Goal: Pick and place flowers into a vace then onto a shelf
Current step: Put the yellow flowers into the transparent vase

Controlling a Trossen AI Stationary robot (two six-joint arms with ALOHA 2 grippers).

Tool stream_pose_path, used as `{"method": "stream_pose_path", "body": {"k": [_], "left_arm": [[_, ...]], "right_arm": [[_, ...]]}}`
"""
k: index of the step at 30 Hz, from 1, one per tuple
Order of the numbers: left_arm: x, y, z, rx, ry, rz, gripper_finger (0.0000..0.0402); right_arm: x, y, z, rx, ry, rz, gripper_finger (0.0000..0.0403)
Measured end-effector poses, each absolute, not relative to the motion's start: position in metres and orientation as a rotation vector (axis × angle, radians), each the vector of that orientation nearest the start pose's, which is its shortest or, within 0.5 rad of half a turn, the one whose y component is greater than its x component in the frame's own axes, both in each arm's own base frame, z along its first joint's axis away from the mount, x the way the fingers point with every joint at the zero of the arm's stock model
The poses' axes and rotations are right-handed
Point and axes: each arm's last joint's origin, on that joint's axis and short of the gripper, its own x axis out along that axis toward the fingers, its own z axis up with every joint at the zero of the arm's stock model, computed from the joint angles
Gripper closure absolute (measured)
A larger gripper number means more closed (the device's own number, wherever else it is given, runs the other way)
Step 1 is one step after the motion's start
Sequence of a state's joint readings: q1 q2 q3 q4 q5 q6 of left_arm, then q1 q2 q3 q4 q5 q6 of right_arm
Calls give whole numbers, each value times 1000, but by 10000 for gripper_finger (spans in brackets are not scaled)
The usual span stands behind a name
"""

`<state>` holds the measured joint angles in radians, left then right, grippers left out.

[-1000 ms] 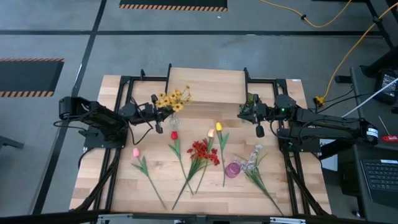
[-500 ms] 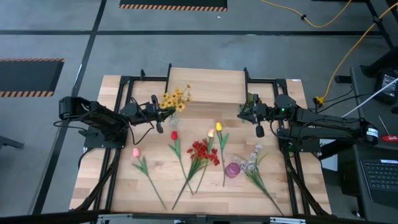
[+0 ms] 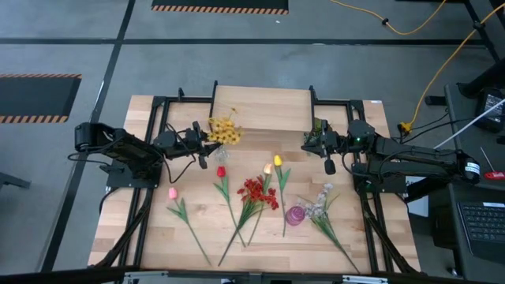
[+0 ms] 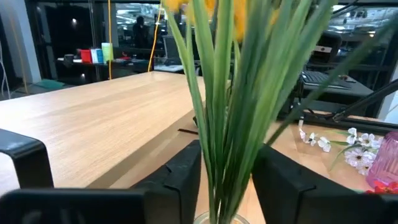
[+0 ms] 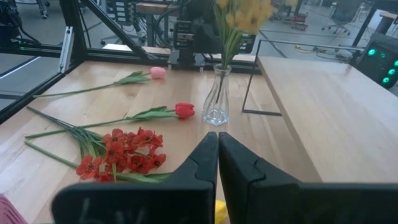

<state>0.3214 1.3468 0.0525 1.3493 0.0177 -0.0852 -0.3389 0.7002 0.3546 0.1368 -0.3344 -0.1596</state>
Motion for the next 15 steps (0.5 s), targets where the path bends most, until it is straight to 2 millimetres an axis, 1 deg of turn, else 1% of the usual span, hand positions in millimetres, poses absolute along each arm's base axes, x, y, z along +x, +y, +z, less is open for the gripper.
{"method": "stream_pose_path", "body": {"k": [7, 15], "left_arm": [[174, 57, 143, -81, -30, 302, 229], [173, 57, 144, -40, -24, 295, 224]], "right_arm": [[156, -45, 227, -89, 198, 11, 385], [156, -45, 227, -89, 198, 11, 385]]}}
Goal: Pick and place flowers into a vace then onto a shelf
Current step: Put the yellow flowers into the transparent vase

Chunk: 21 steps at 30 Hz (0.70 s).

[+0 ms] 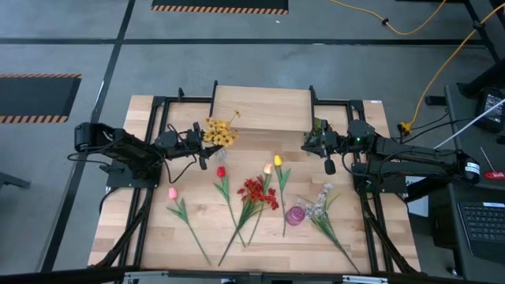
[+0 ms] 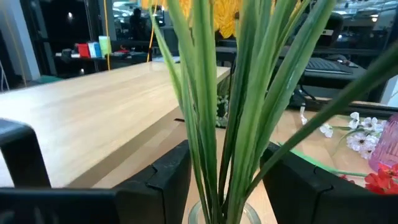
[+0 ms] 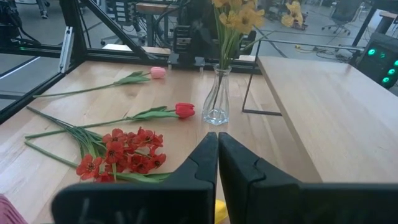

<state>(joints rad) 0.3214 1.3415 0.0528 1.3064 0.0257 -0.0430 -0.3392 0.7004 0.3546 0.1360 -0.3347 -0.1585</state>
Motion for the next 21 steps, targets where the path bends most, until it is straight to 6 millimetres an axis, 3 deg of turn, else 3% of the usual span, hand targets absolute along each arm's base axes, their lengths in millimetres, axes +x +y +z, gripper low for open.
{"method": "stream_pose_path", "body": {"k": [21], "left_arm": [[155, 50, 154, -27, -65, 248, 224]], "right_arm": [[156, -45, 226, -85, 207, 12, 385]]}}
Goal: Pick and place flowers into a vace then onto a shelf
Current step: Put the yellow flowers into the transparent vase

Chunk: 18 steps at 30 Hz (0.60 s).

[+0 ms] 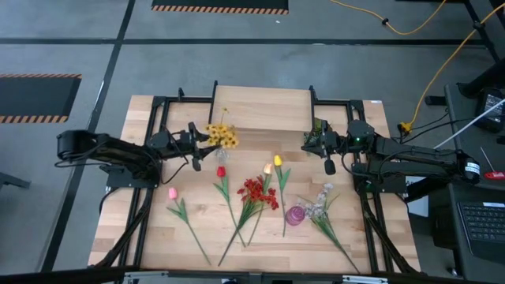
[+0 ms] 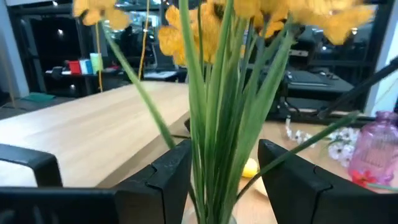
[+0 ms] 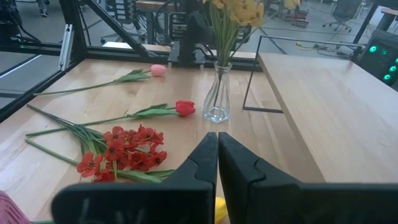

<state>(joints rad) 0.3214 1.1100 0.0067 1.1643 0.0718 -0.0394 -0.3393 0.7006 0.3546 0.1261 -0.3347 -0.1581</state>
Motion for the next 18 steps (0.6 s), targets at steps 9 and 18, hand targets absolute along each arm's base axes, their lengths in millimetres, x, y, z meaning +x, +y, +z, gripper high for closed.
{"method": "stream_pose_path", "body": {"k": [9, 18], "left_arm": [[152, 47, 162, -21, -108, 211, 224], [147, 45, 167, -39, -124, 183, 224]], "right_arm": [[156, -45, 227, -86, 205, 12, 385], [156, -45, 227, -86, 205, 12, 385]]}}
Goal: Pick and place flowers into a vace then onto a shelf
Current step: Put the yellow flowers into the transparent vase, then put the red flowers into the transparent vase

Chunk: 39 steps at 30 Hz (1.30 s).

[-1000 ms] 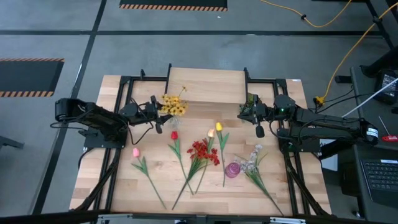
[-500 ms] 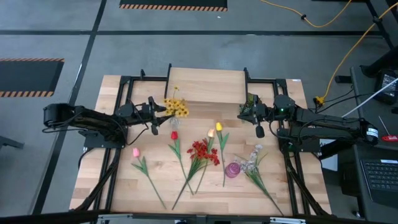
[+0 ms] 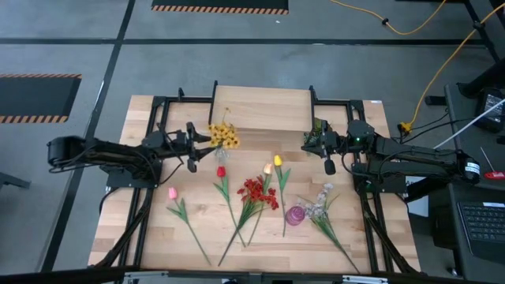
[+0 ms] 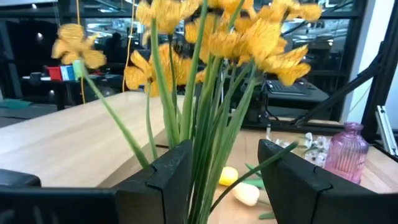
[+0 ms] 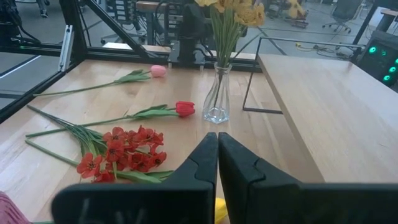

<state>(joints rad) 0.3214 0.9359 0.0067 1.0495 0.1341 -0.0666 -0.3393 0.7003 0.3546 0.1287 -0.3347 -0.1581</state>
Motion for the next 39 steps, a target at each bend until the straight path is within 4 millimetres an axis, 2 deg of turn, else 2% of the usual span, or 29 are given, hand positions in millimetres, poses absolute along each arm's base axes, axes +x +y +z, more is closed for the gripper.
{"method": "stream_pose_path", "body": {"k": [17, 27, 33, 36, 39], "left_arm": [[134, 40, 185, -25, -239, 160, 224], [125, 37, 198, 99, -342, 177, 224], [120, 35, 204, 112, -394, 152, 224], [120, 33, 204, 114, -387, 125, 231], [128, 32, 201, 103, -284, 113, 256]], "right_arm": [[156, -45, 227, -86, 205, 12, 385], [156, -45, 227, -86, 205, 12, 385], [156, -45, 227, -87, 205, 12, 385], [156, -45, 227, -87, 205, 12, 385], [156, -45, 227, -88, 204, 12, 385]]}}
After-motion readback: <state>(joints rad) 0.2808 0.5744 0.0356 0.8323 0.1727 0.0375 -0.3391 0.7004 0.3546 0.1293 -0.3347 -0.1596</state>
